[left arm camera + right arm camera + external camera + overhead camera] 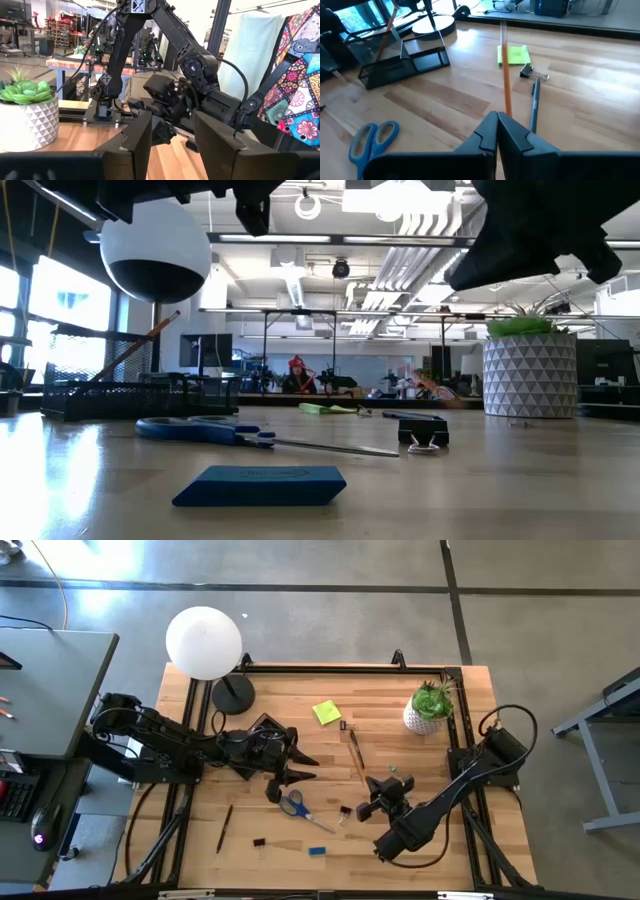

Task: Pick and place office supplies into organizer
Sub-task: Put the orange pencil into the black mesh desk organizer

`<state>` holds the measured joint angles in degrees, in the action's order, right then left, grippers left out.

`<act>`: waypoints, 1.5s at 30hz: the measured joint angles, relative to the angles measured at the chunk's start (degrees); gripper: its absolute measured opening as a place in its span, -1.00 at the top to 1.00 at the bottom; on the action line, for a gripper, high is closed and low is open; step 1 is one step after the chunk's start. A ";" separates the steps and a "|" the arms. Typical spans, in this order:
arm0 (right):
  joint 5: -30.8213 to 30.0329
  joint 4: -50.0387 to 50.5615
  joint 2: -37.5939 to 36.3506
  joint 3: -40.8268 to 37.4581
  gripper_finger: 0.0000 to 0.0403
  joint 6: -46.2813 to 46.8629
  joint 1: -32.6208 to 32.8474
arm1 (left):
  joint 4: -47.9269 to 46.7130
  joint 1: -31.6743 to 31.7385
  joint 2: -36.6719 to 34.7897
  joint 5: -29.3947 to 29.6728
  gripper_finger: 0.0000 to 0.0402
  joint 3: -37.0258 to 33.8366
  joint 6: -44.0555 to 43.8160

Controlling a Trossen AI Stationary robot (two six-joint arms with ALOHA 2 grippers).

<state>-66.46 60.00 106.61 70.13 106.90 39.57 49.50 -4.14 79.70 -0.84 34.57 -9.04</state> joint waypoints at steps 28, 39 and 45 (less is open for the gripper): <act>9.82 -8.24 14.53 -0.94 0.42 -4.31 -12.92 | -3.04 0.00 0.00 -0.25 0.32 0.02 0.22; 4.82 -8.61 19.97 -0.94 0.57 1.53 -9.14 | -3.18 0.00 0.00 -0.06 0.32 0.02 1.27; 6.60 -8.96 21.53 -0.78 0.66 5.61 -9.00 | -3.20 0.00 0.00 0.00 0.32 0.02 1.30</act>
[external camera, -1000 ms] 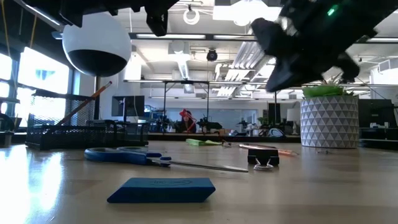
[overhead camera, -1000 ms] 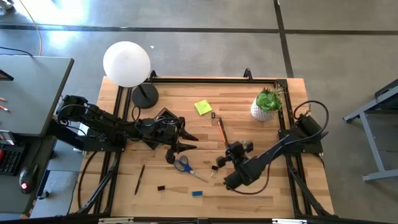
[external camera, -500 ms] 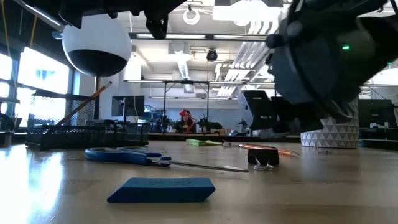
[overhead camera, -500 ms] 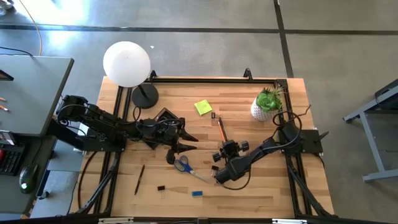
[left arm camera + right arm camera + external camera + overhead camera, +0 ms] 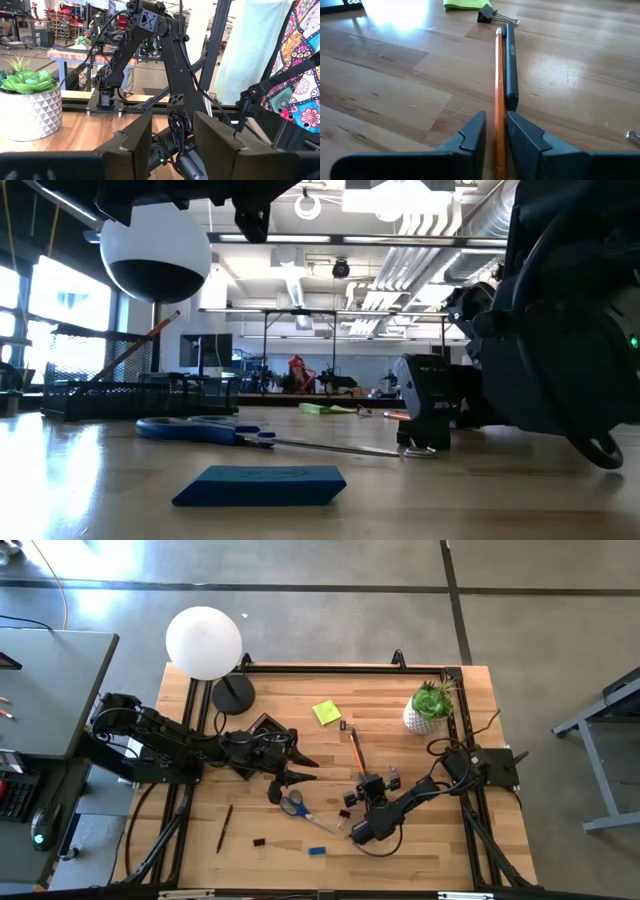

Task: Pick and place office supplies into organizer
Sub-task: Put the orange pencil into the black mesh desk organizer

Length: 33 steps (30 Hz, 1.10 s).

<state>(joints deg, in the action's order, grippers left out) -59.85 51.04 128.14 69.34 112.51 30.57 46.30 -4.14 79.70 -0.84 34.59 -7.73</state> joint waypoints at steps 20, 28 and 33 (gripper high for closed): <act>1.94 0.10 -0.10 0.02 0.92 -0.42 1.27 | 0.42 0.00 0.00 0.38 0.32 0.00 -0.01; 1.70 1.26 -3.58 -0.20 0.96 -0.26 1.56 | 0.20 0.00 0.00 0.26 0.32 0.00 -0.01; -5.32 3.40 -7.62 -0.20 0.96 0.30 3.26 | 0.19 0.00 0.00 0.24 0.32 0.00 -0.04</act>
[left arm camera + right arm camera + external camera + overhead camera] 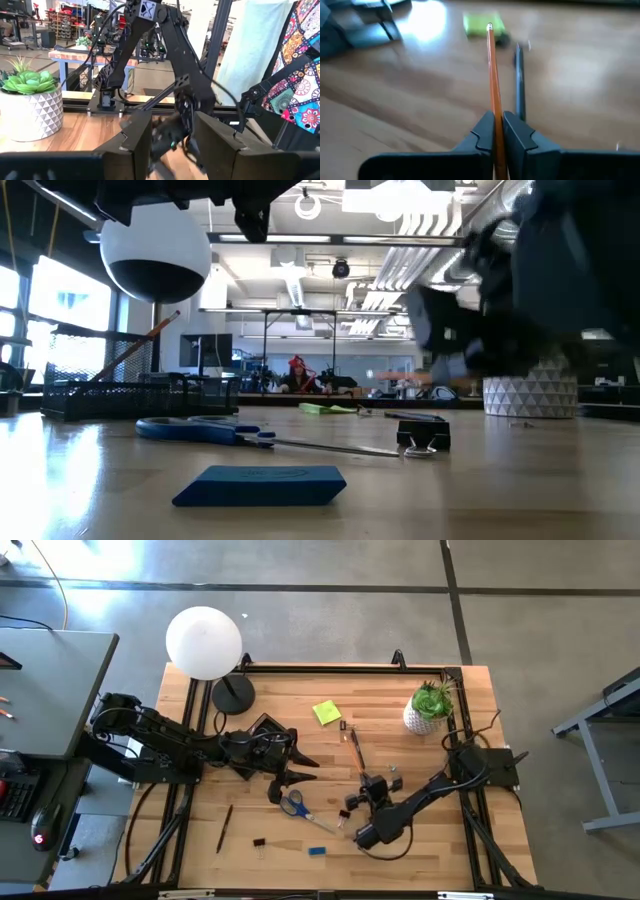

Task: Pick and place office supplies into organizer
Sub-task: Put the orange pencil into the black mesh desk organizer

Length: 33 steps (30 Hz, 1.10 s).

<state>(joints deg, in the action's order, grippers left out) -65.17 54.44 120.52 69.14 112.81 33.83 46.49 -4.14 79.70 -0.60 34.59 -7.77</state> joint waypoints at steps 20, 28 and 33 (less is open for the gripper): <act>-24.64 9.11 -18.50 0.11 0.96 -10.82 5.45 | 8.62 3.29 0.00 -1.62 0.32 0.00 -2.86; -24.70 8.48 -18.96 0.13 0.97 -11.27 5.17 | 2.76 10.36 0.02 -1.59 0.32 0.00 -6.56; -24.73 7.43 -18.96 0.47 0.96 -11.31 5.18 | 2.73 13.47 1.06 -5.60 0.32 0.00 -10.09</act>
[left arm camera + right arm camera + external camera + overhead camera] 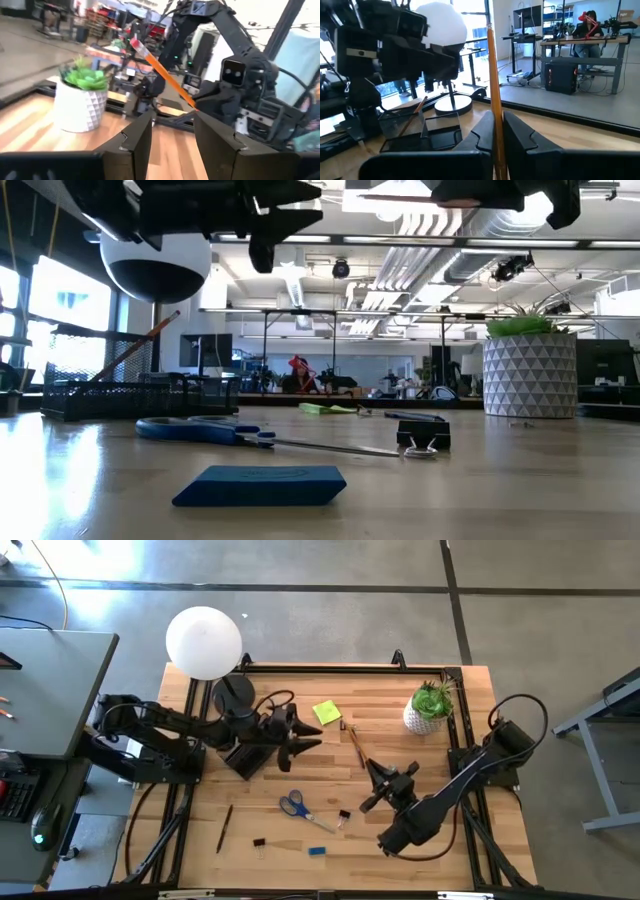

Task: Pick and place office supplies into organizer
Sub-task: Put the orange pencil into the black mesh desk organizer

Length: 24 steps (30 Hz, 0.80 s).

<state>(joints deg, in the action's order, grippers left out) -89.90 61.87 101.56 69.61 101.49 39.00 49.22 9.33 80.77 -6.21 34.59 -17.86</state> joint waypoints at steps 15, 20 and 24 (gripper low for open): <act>-0.06 -8.02 0.01 7.55 0.95 -18.82 -0.07 | 4.17 0.41 0.88 -8.45 0.32 0.00 -2.62; -0.08 -15.97 0.10 7.40 0.96 -27.85 -0.07 | 7.96 0.34 0.88 -10.13 0.32 0.00 -3.82; 0.15 -21.85 0.42 7.34 0.95 -34.55 -0.13 | 11.63 -1.06 0.88 -7.41 0.32 0.00 -4.47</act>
<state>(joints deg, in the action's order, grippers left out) -89.75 40.03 101.97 76.95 66.95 38.87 60.85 8.27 81.65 -13.61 34.59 -22.33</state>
